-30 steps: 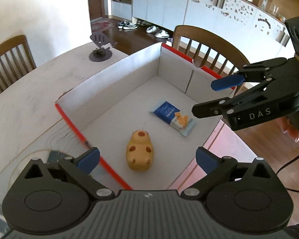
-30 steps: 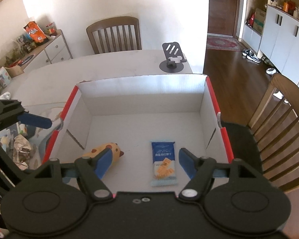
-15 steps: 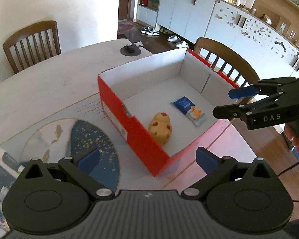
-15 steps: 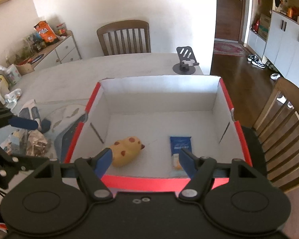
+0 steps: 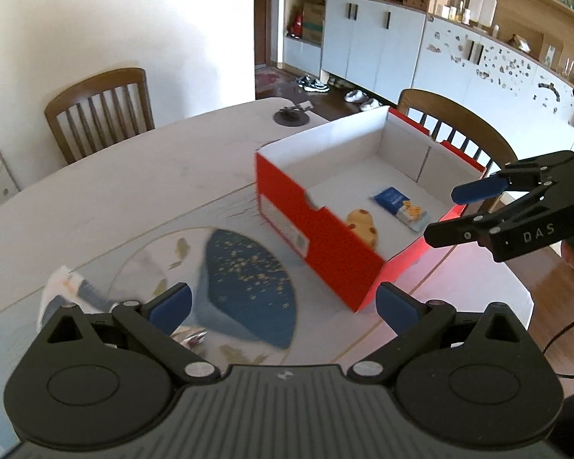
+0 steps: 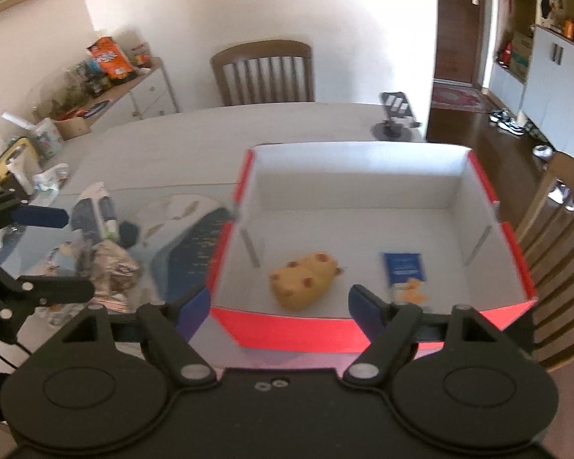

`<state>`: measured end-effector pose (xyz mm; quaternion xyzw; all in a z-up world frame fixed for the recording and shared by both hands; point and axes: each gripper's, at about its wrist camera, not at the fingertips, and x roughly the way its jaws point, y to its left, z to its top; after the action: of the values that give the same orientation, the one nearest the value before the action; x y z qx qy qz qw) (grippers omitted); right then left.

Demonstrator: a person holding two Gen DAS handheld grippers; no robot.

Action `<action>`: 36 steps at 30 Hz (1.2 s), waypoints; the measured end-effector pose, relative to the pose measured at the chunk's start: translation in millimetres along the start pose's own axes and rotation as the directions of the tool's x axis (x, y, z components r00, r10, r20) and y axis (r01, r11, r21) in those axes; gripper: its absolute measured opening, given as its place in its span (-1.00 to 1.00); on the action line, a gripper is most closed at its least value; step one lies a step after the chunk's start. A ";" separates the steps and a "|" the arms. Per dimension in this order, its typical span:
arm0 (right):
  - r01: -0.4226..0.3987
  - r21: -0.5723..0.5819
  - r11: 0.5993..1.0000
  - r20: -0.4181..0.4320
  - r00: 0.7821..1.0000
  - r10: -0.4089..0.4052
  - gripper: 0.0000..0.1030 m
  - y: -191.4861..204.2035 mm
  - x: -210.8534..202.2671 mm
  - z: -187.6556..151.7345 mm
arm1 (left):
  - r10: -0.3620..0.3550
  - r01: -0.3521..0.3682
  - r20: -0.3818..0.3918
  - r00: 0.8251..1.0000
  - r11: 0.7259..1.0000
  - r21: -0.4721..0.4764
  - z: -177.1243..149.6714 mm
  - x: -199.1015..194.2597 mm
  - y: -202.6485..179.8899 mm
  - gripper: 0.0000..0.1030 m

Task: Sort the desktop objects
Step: 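Withdraw both tools from the shoebox back toward the pile of snacks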

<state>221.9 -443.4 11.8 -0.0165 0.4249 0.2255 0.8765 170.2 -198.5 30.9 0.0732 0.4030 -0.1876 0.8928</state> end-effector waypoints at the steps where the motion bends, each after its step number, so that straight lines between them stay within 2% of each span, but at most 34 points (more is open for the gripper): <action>1: -0.007 -0.007 1.000 0.001 1.000 0.007 0.53 6.7 0.5 0.2 | 0.005 -0.005 0.003 1.000 1.000 -0.001 -4.3 -3.8 5.5 1.00; 21: -0.072 -0.089 0.993 -0.052 0.996 0.067 0.54 135.9 28.9 -6.3 | 0.033 -0.036 -0.023 0.999 0.987 -0.156 -83.5 -48.3 113.6 1.00; 29: -0.111 -0.097 0.989 -0.080 0.991 0.103 0.54 178.6 52.0 -5.2 | 0.055 -0.065 -0.056 0.997 0.979 -0.195 -111.1 -50.1 150.6 1.00; 36: -0.139 -0.115 0.984 -0.105 0.986 0.127 0.54 211.7 70.6 -2.7 | 0.045 -0.063 -0.087 0.995 0.972 -0.226 -129.9 -49.9 173.9 0.99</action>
<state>171.2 -227.0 -8.6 -0.0524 0.4529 0.3079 0.8351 118.6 11.7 -21.7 -0.0117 0.4557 -0.1124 0.8830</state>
